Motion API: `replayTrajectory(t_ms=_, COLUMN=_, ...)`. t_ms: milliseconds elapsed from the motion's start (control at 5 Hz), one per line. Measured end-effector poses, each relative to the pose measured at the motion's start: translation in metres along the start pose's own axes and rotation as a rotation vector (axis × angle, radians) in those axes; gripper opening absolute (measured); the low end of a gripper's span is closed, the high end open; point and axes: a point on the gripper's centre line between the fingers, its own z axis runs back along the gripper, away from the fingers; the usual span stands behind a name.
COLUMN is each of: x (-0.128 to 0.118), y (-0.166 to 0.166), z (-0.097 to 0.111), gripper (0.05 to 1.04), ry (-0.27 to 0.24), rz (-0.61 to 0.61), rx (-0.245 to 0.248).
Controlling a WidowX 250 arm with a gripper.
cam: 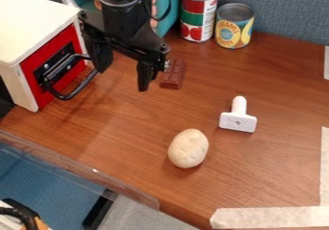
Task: Open the drawer
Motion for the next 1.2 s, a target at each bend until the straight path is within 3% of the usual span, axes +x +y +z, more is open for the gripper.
replayTrajectory(t_ms=400, x=-0.003, y=0.009, z=-0.021, gripper=0.999, ry=0.059, rz=0.024, rx=0.011)
replayTrajectory(t_ms=800, x=0.012, y=0.034, z=-0.04, gripper=0.999, ry=0.076, rz=0.08, rx=0.051)
replayTrajectory(t_ms=1200, x=0.018, y=0.058, z=-0.06, gripper=0.999, ry=0.067, rz=0.048, rx=0.102)
